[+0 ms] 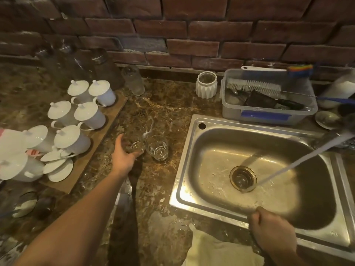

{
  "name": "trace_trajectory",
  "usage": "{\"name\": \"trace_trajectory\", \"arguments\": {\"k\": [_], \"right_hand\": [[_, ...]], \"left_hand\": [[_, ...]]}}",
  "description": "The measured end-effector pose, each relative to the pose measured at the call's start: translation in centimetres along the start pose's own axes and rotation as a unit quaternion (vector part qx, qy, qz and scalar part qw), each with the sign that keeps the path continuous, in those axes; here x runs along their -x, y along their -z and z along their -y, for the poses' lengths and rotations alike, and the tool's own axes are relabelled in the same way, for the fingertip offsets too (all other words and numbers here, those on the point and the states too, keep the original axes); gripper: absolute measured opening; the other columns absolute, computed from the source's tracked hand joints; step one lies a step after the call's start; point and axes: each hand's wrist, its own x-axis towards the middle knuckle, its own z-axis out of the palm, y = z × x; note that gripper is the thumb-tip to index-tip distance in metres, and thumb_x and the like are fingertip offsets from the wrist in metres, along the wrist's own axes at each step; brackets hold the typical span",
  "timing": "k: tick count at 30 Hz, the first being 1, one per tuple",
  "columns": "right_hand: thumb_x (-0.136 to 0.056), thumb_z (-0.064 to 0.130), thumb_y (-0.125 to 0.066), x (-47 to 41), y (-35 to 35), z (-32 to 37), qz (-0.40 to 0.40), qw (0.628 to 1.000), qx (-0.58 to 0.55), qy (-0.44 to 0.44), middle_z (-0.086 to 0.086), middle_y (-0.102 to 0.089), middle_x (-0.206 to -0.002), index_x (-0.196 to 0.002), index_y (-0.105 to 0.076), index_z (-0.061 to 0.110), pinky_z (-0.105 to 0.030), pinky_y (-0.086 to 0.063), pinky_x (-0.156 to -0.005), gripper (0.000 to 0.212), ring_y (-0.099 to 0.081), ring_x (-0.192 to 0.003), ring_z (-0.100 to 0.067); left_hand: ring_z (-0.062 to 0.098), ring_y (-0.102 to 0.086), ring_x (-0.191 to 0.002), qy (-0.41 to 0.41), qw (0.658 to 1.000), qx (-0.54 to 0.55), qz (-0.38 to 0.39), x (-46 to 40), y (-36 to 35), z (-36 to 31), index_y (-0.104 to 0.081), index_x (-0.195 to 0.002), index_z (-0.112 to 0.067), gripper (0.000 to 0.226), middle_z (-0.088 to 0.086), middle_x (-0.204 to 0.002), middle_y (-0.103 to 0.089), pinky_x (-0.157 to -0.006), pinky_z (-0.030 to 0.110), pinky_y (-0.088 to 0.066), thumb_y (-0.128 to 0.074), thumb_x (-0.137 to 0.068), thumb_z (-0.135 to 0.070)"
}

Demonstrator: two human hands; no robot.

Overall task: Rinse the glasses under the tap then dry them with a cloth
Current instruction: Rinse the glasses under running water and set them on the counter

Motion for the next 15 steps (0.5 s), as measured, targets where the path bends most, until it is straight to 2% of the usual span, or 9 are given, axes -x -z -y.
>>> {"name": "trace_trajectory", "arguments": {"k": [6,12,15], "right_hand": [[-0.100,0.041,-0.037,-0.03,-0.34,-0.21,0.003,1.000,0.006,0.006,0.006,-0.053,-0.067,-0.078,-0.051,0.030,-0.027,-0.032,-0.056,0.028,-0.050,-0.063,-0.012],[-0.100,0.038,-0.042,-0.06,-0.53,-0.30,-0.007,1.000,0.003,0.005,0.007,-0.052,-0.066,-0.076,-0.050,0.029,-0.028,-0.033,-0.057,0.027,-0.049,-0.061,-0.015],[-0.099,0.038,-0.043,-0.06,-0.80,-0.38,-0.016,1.000,-0.002,0.004,0.007,-0.051,-0.066,-0.075,-0.050,0.029,-0.028,-0.032,-0.055,0.027,-0.046,-0.060,-0.015]], "left_hand": [[0.021,-0.060,-0.121,-0.003,1.000,0.007,0.024,-0.40,0.65,0.27,-0.028,-0.157,-0.031,0.099,-0.002,-0.136,-0.058,-0.102,0.040,-0.052,-0.085,-0.081,-0.004],[0.025,-0.061,-0.123,0.013,0.999,0.013,0.028,-0.36,0.63,0.19,-0.027,-0.157,-0.032,0.101,-0.003,-0.133,-0.058,-0.102,0.047,-0.054,-0.086,-0.080,-0.005],[0.028,-0.050,-0.139,0.011,0.999,0.009,0.030,0.26,0.90,-0.63,-0.019,-0.161,-0.030,0.107,0.002,-0.151,-0.051,-0.114,0.046,-0.044,-0.086,-0.081,-0.007]]}}
